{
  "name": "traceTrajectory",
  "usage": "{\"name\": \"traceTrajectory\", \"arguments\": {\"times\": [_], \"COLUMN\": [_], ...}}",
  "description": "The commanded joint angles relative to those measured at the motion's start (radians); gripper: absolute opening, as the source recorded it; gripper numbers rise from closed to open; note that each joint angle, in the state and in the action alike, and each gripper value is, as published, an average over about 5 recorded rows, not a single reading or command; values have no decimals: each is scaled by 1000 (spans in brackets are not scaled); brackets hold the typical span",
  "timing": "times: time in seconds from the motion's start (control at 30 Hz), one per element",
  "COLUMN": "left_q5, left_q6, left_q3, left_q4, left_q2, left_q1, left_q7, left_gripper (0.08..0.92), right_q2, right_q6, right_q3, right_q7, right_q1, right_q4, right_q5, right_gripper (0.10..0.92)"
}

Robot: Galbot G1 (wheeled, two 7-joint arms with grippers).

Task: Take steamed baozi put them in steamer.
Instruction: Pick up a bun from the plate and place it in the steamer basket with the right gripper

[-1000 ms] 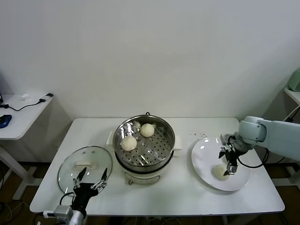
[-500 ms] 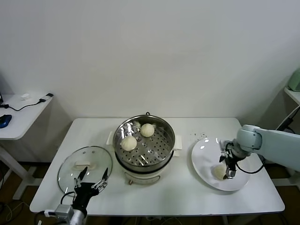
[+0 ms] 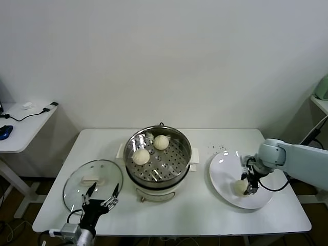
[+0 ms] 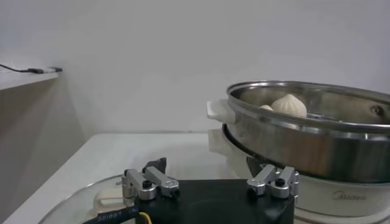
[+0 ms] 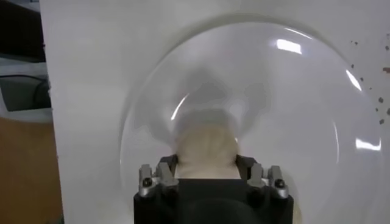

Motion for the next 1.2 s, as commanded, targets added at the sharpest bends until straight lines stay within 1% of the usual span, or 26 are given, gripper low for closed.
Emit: {"name": "traceTrajectory", "arguments": {"times": [0.03, 0.17, 0.27, 0.37, 0.57, 0.7, 0.83, 0.97, 1.07, 1.2], "left_q5": [1, 3, 5, 9, 15, 16, 17, 20, 21, 21], "left_q6": [2, 7, 9, 9, 4, 4, 5, 3, 1, -1], "left_q3": [0, 0, 0, 3, 12, 11, 13, 16, 15, 12], "left_q4": [-7, -20, -31, -34, -31, -31, -29, -25, -22, -20], "left_q2": [0, 0, 1, -1, -3, -3, -5, -8, -9, -9], "left_q1": [3, 9, 13, 14, 22, 22, 21, 22, 23, 25], "left_q7": [0, 1, 1, 1, -1, -1, -1, -1, -2, -3], "left_gripper": [823, 823, 823, 823, 823, 823, 823, 823, 823, 823], "right_q2": [-3, 45, 143, 258, 462, 568, 632, 679, 699, 707], "right_q6": [18, 85, 160, 263, 502, 601, 715, 845, 875, 867], "right_q3": [-36, -206, -300, -297, -127, -59, -36, -26, -23, -21], "right_q7": [-28, -101, -159, -216, -294, -294, -271, -228, -176, -103], "right_q1": [95, 375, 585, 722, 782, 738, 643, 534, 469, 390], "right_q4": [32, 61, 47, 24, 27, 83, 122, 125, 123, 108], "right_q5": [4, 51, 101, 126, 148, 146, 55, -105, -224, -325], "right_gripper": [638, 636, 636, 636, 636, 636, 636, 636, 636, 636]}}
